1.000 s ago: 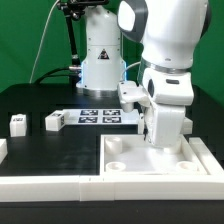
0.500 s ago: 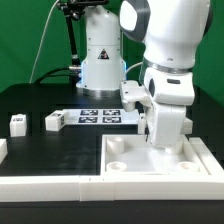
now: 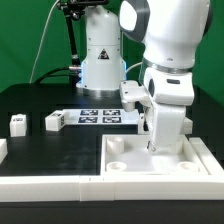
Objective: Assemble one leg
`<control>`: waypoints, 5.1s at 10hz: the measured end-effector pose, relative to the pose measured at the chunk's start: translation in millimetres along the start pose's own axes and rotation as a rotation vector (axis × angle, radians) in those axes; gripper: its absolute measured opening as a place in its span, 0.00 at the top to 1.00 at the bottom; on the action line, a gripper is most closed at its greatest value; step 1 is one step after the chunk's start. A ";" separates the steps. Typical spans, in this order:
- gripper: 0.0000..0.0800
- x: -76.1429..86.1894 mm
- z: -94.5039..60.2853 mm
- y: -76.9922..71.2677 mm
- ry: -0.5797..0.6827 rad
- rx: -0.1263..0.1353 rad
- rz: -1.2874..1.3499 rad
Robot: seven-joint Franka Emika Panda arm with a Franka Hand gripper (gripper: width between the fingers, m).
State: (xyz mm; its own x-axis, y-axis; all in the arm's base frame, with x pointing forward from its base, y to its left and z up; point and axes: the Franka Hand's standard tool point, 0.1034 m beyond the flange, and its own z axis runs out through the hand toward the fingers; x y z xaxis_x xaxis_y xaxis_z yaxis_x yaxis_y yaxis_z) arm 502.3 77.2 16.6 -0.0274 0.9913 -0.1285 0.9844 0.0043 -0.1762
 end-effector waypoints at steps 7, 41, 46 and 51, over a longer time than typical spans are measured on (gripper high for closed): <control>0.19 13.7 -27.7 -38.6 -0.018 -0.016 0.144; 0.19 83.3 15.7 -96.3 -0.754 0.493 1.184; 0.35 84.4 19.6 -100.6 -0.759 0.492 1.177; 0.64 84.4 19.6 -100.7 -0.760 0.492 1.177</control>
Offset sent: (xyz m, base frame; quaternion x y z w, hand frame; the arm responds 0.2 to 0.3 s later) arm 0.0000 0.0000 0.0000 0.0000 0.0000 0.0000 1.0000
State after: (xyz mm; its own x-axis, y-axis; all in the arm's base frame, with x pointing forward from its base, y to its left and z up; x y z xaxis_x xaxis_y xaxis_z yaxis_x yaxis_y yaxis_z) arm 397.5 157.8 4.4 0.4892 0.0889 -0.8676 0.3527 -0.9300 0.1036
